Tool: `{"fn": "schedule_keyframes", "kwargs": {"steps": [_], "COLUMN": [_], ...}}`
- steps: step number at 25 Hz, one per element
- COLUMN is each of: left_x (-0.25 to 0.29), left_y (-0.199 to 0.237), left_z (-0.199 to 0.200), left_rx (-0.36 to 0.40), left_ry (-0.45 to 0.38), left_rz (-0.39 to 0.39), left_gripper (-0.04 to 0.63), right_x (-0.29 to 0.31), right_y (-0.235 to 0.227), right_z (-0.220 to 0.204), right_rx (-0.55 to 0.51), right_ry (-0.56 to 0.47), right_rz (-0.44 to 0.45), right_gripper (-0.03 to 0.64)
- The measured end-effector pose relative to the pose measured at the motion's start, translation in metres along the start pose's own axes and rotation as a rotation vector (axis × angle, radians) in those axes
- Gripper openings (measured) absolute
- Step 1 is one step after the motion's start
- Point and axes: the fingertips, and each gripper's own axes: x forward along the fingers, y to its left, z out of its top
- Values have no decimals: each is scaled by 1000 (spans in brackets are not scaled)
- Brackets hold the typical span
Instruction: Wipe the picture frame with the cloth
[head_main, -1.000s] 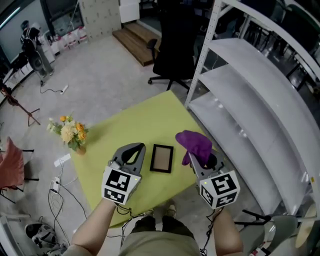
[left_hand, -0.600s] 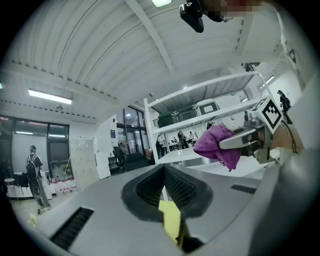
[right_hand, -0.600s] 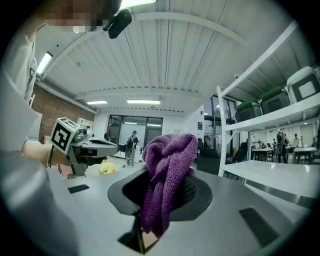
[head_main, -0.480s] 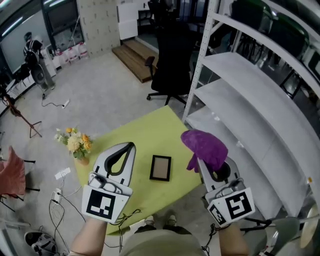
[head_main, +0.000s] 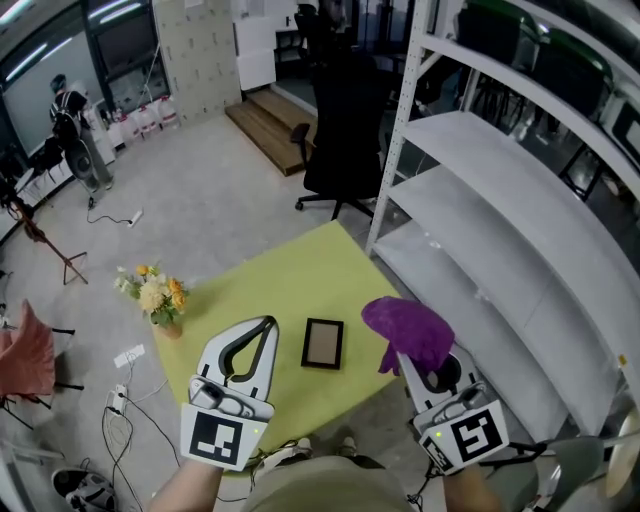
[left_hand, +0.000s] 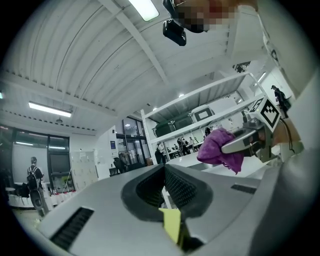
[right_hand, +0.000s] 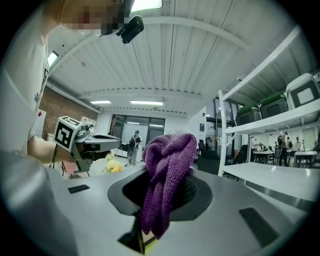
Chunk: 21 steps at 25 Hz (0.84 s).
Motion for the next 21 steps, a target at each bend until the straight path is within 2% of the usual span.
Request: {"fn": "schedule_keyframes", "kwargs": {"steps": [3,8,21], "left_x": [-8,-9,-11], "left_y": [-1,-9,-8], "left_z": [-17,-40,-30], "left_rx": [-28,-63,-50], "left_ry": [26,69,44], "left_rz": [35,23,38], "left_gripper": [6,6,6], "right_x": [1,3,9], "right_y": [6,10,11], "right_z": [-16,-34,-27], "right_rx": [36,73,72], "right_ry": [32,60,47], "right_rz": [16,32,47], "right_gripper": [89,89,89]}}
